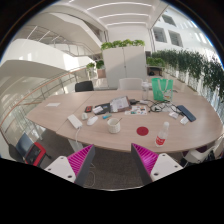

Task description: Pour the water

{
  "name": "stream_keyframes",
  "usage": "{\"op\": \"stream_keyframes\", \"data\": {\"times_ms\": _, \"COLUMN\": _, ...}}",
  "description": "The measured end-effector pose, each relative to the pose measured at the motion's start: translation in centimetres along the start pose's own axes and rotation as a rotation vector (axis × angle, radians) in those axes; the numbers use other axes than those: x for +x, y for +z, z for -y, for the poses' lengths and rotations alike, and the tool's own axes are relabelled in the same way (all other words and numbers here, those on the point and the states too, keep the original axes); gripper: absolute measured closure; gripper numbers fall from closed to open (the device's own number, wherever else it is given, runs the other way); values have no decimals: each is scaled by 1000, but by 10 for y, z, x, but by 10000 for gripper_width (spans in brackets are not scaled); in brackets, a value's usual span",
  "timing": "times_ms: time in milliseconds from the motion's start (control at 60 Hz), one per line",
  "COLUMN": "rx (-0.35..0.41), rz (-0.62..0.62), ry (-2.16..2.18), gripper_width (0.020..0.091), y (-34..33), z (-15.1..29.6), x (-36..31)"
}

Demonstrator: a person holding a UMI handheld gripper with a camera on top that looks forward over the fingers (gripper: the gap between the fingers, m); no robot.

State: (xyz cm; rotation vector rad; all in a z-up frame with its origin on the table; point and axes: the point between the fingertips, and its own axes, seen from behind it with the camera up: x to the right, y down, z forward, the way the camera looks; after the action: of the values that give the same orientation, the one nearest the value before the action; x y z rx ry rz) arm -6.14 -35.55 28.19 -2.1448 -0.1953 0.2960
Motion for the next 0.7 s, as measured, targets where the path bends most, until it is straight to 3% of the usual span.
{"op": "stream_keyframes", "data": {"times_ms": 100, "rx": 0, "rz": -48, "ry": 21, "gripper_width": 277, "y": 3, "z": -1, "x": 12}}
{"op": "stream_keyframes", "data": {"times_ms": 183, "rx": 34, "rz": -77, "ry": 42, "gripper_width": 270, "y": 22, "z": -3, "x": -12}}
{"op": "stream_keyframes", "data": {"times_ms": 283, "rx": 98, "rz": -136, "ry": 12, "gripper_width": 271, "y": 36, "z": -6, "x": 5}}
{"op": "stream_keyframes", "data": {"times_ms": 467, "rx": 190, "rz": -225, "ry": -17, "gripper_width": 269, "y": 74, "z": -37, "x": 89}}
{"op": "stream_keyframes", "data": {"times_ms": 700, "rx": 291, "rz": -336, "ry": 72, "gripper_width": 269, "y": 175, "z": -57, "x": 227}}
